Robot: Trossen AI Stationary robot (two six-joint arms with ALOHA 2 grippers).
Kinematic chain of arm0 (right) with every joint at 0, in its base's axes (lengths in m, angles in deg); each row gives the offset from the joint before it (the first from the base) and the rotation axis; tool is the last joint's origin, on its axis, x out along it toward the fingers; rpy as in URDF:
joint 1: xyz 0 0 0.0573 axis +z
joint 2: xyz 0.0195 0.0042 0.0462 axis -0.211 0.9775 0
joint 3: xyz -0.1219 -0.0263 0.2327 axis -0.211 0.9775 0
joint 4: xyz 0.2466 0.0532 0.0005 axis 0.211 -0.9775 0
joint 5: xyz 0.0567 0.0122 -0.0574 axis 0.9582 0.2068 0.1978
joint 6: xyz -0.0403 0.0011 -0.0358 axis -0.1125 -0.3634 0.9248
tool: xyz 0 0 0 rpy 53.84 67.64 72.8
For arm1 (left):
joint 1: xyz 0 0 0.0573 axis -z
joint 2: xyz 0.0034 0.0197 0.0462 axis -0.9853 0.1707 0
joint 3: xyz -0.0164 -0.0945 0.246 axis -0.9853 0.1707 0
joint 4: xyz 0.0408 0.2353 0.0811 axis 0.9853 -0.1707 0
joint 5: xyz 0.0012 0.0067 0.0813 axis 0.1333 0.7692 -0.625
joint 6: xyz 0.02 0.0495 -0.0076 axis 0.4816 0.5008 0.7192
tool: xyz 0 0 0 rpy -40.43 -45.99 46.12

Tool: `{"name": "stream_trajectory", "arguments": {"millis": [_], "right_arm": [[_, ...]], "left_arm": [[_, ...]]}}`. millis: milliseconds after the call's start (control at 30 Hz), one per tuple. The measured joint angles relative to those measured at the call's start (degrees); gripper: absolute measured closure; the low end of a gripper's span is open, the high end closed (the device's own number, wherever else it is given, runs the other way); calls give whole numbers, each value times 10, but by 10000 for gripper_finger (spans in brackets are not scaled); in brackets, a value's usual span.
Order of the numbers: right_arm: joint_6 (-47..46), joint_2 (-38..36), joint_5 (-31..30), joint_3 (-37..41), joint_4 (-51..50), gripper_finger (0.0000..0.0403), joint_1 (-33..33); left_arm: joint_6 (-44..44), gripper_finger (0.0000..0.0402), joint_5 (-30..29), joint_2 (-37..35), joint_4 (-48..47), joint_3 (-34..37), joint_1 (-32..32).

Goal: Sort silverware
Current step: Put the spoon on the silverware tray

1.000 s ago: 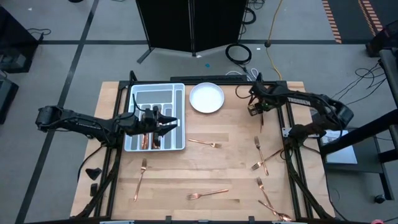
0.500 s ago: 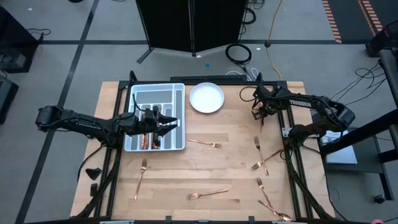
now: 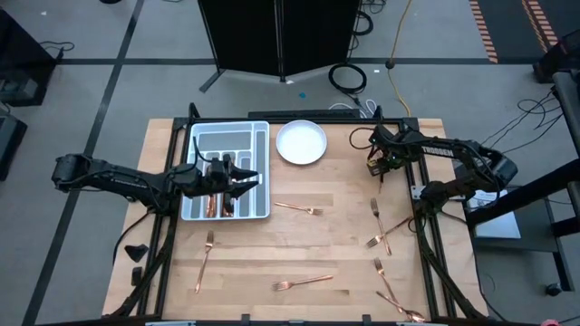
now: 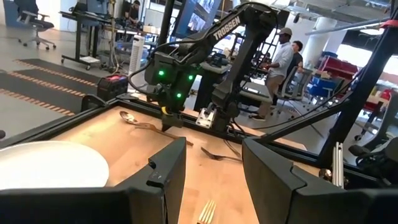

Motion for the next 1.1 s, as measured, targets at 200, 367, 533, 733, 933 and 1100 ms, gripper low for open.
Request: {"name": "stream_trajectory", "arguments": {"millis": [200,367,533,733,933,1100], "right_arm": [[1,0,0,0,0,268,0],[-4,-2,15,-4,-10,268,5],[-6,-15,12,-28,-23,268,16],[-9,-16,12,-35,-26,268,17],[-10,-2,8,-34,-13,268,17],[-11,25,9,-35,19,269,17]], "left_arm": [[6,251,0,0,3,0,0],[6,251,0,0,3,0,0],[8,251,0,0,3,0,-9],[4,251,7,0,2,0,-19],[4,251,11,0,2,0,-19],[4,251,19,0,1,0,-19]]}}
